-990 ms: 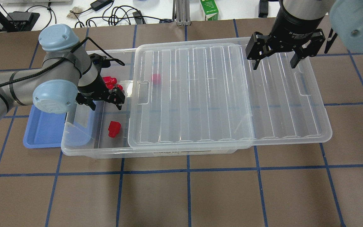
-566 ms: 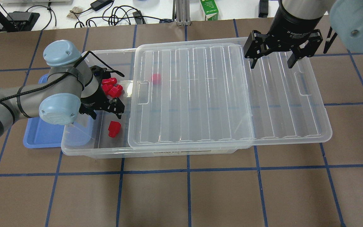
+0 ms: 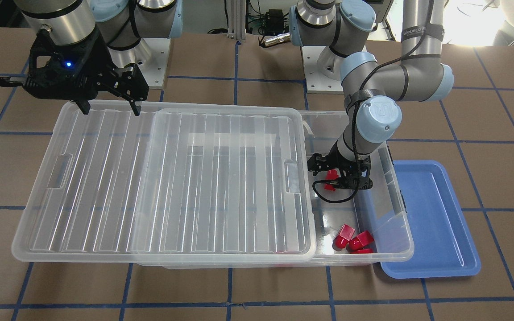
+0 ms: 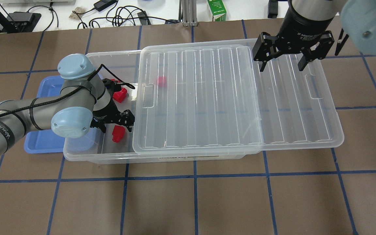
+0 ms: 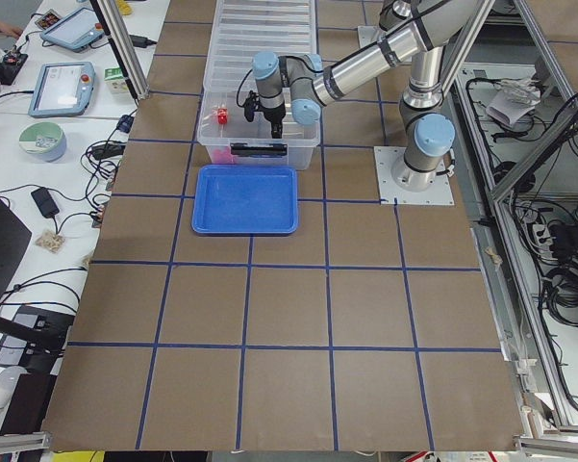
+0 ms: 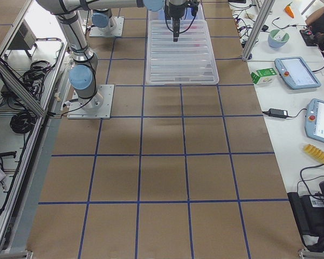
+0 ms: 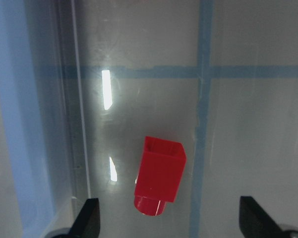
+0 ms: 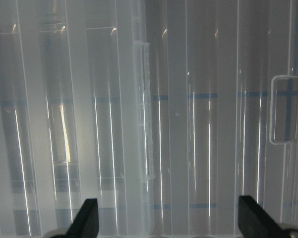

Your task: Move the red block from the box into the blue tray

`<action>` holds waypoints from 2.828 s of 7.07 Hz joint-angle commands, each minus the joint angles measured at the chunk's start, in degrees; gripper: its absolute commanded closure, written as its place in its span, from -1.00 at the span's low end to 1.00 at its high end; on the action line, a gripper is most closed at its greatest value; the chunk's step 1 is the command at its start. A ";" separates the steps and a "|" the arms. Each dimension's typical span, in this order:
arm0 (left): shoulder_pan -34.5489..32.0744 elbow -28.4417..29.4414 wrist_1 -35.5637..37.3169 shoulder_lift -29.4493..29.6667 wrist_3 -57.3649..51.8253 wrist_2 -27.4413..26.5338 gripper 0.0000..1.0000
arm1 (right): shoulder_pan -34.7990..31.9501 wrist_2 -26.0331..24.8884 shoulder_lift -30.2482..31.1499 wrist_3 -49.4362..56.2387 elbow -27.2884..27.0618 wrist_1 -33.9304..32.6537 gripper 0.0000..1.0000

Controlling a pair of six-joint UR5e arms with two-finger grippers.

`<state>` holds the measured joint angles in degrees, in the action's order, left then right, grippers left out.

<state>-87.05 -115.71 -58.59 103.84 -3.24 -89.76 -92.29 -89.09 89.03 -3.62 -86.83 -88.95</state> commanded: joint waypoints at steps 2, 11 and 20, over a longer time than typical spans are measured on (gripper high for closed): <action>0.56 -1.01 2.07 1.98 -2.29 -0.33 -1.00 | 0.00 -0.38 0.09 0.10 0.00 0.09 -1.00; 0.30 14.90 -15.12 -1.60 -1.16 0.10 1.00 | -0.09 -0.65 -0.18 0.28 0.00 -0.17 -1.00; 29.31 15.91 -11.07 5.40 -31.74 3.62 1.00 | 28.92 -2.05 -2.80 30.69 -11.12 -10.03 -0.97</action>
<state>-58.89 -95.04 -75.79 107.67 -34.14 -86.58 -63.91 -90.53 87.23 26.97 -93.65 -93.45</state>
